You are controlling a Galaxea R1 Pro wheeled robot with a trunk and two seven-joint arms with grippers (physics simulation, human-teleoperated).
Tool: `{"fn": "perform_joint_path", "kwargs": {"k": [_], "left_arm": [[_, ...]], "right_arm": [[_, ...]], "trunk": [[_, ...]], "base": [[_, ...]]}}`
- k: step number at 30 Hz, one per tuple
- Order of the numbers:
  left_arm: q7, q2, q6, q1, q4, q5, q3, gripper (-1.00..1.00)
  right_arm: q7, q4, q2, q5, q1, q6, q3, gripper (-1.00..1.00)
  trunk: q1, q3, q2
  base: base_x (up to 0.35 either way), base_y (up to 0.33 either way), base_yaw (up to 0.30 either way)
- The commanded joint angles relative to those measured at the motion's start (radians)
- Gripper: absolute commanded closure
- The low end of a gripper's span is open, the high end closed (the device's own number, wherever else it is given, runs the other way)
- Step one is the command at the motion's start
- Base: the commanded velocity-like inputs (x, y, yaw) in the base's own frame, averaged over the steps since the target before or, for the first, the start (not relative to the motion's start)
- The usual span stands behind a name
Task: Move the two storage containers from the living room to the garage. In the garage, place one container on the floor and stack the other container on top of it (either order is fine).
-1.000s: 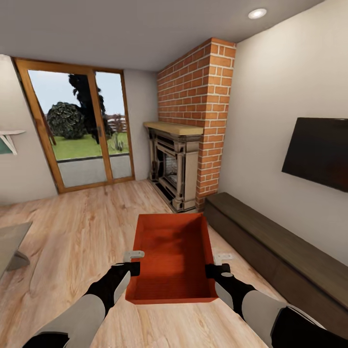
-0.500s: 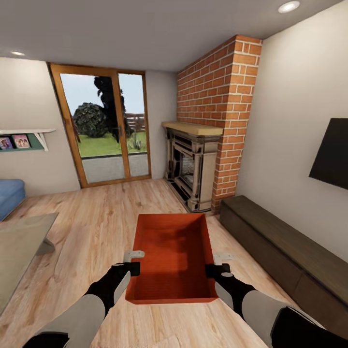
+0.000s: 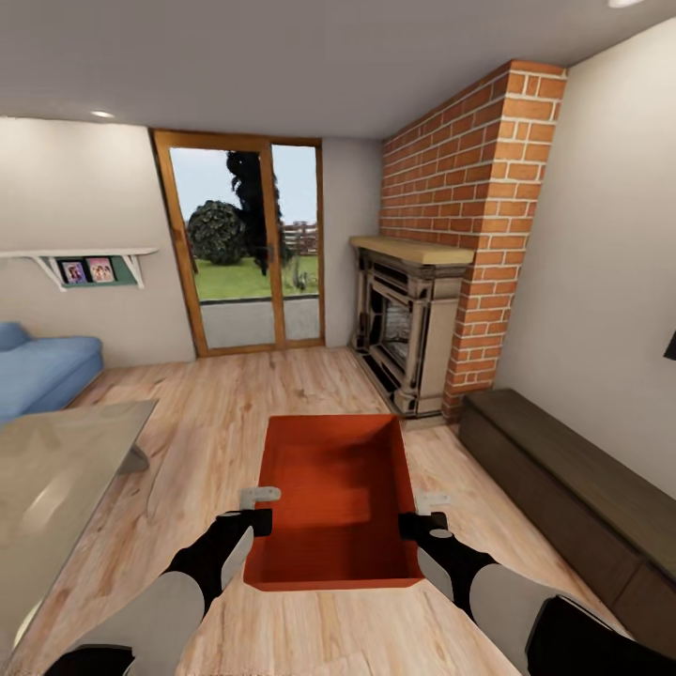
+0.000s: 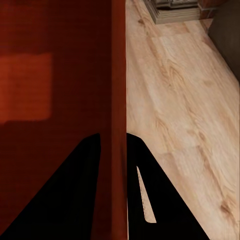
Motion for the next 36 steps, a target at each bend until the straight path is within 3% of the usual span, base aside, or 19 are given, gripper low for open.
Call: {"fn": "perform_joint_path", "kwargs": {"k": [1, 36], "left_arm": [[0.016, 0.001, 0.009, 0.000, 0.002, -0.014, 0.010, 1.00], [0.016, 0.001, 0.009, 0.000, 0.002, -0.014, 0.010, 1.00]], "right_arm": [[-0.035, -0.001, -0.022, 0.008, 0.000, -0.012, 0.024, 1.00], [-0.034, -0.001, -0.022, 0.009, 0.000, -0.008, 0.024, 1.00]], "trunk": [[0.000, 0.000, -0.001], [0.000, -0.005, -0.001]], "base": [[0.000, 0.000, 0.247], [0.000, 0.000, 0.260]]}}
